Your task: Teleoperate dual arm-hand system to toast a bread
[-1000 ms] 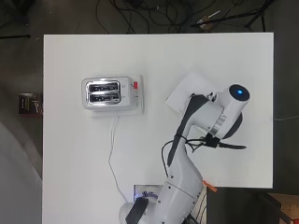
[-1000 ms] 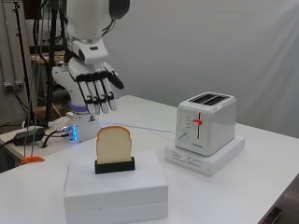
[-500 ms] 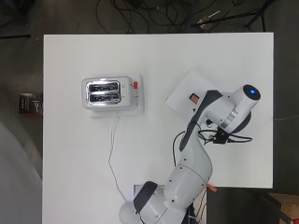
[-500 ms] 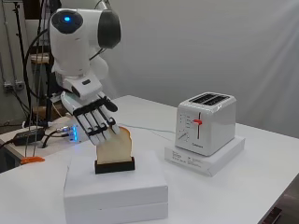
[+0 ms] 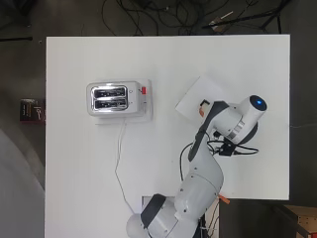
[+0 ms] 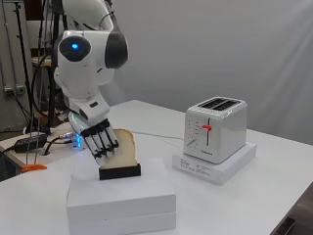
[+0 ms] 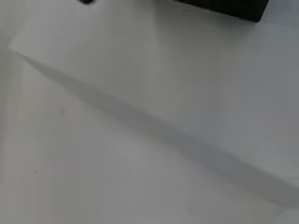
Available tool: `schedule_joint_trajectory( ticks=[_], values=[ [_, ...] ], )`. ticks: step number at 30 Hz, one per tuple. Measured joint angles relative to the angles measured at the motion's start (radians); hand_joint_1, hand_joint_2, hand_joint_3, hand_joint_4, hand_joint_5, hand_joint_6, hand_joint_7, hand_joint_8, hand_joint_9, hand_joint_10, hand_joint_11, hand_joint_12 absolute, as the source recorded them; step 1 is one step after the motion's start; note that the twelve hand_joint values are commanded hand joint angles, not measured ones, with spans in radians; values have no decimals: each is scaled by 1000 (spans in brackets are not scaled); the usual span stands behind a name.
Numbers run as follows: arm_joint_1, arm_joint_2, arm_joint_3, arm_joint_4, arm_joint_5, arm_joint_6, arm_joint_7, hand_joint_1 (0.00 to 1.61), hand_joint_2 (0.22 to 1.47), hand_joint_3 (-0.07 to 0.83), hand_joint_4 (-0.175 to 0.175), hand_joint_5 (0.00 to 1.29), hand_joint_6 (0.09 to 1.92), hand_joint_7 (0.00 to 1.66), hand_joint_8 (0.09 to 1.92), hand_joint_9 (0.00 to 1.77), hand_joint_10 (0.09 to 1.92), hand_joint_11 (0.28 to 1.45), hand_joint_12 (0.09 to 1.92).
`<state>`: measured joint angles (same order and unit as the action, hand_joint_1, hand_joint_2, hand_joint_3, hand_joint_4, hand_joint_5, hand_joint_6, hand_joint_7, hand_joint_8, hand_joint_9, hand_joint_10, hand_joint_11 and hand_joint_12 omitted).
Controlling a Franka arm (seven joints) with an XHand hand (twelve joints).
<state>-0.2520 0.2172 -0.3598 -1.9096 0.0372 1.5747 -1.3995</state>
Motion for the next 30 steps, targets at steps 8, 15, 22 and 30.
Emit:
schedule_joint_trajectory(
  ticks=[8, 15, 22, 30],
  values=[
    [1, -12, 21, 24, -9, 11, 39, 1186, 1267, 1, -175, 535, 1440, 884, 1311, 1198, 302, 803, 87],
    [21, -89, 126, 134, -33, -18, 73, 1177, 1283, 2, -175, 518, 1451, 850, 1382, 1224, 343, 840, 93],
    [55, -123, 298, 224, -34, -28, 73, 1167, 1300, -1, -175, 493, 1502, 824, 1413, 1166, 414, 846, 110],
    [121, -51, 538, 310, -74, -33, 49, 957, 1278, 2, 52, 618, 1460, 1039, 625, 1291, 136, 808, 87]
  ],
)
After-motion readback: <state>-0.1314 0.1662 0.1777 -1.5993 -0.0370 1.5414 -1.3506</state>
